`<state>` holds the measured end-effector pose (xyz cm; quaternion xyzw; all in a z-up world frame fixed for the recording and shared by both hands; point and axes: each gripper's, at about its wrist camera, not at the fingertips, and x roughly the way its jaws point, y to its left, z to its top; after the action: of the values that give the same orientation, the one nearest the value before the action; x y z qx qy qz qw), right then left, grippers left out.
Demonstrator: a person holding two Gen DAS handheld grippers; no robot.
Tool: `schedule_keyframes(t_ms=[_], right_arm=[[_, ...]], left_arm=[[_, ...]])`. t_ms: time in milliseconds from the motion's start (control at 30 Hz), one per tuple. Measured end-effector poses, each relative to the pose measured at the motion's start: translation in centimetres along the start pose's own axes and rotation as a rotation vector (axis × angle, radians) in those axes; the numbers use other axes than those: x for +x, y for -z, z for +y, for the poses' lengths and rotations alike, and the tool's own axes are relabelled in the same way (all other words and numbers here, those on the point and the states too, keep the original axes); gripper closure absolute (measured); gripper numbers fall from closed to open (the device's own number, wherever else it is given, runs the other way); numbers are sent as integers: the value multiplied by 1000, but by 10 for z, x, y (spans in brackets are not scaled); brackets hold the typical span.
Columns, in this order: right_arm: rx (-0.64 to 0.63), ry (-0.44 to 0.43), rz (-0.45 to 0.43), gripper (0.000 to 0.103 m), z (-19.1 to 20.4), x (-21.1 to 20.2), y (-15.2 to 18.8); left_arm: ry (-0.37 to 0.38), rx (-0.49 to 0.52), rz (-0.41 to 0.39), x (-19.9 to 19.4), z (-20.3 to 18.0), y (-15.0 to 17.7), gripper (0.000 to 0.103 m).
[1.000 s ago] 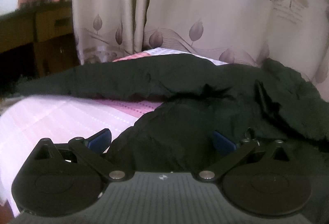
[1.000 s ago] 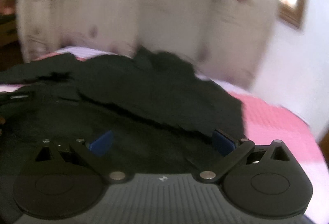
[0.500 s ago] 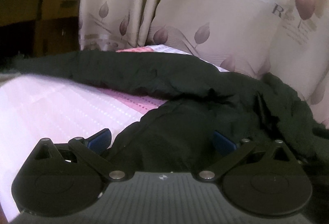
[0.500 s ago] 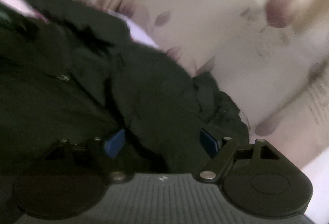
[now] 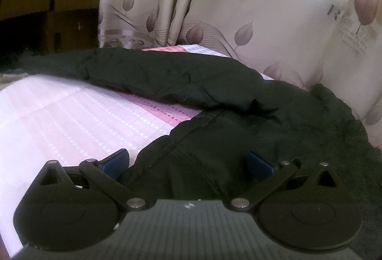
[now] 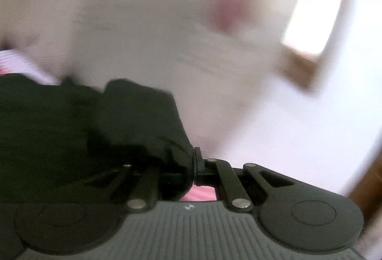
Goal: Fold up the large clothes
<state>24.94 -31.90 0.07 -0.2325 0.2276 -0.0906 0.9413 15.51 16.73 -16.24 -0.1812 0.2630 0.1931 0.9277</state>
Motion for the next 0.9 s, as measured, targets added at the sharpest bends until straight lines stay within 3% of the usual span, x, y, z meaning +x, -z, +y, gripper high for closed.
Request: schedule_keyframes(t_ms=[67,200,267,400,433,567,600,700,800,900], right_arm=[[68,91,68,97,-67,6,28],[247,152,256,97,-155,27,107],[367,153,342,96,-180,39,151],[661,97,472,77,-200,54,228],[730,87,469,74,-199,51,241],[936,70,361,42,-204,17,257],[965,61,319,41,-206,0,256],[926,-48,227,39,-190,-56,238],[839,-298,218,23,-156,-109,221],[742,-467,255,22,-111,-154,214]], left_arm=[[-7,6,1,0,0,0,0],[-14,15,3,0,-2,0,0],[-15,15,4,0,-1,0,0],[-20,22,4,0,-3,0,0],[-19,24,5,1,-3,0,0],[-2,41,15,2,-3,-1,0],[3,50,10,0,-3,-2,0],[21,105,-37,-17,-7,-4,0],[73,198,-127,-52,-6,-5,0],[106,264,-137,-83,5,-8,0]])
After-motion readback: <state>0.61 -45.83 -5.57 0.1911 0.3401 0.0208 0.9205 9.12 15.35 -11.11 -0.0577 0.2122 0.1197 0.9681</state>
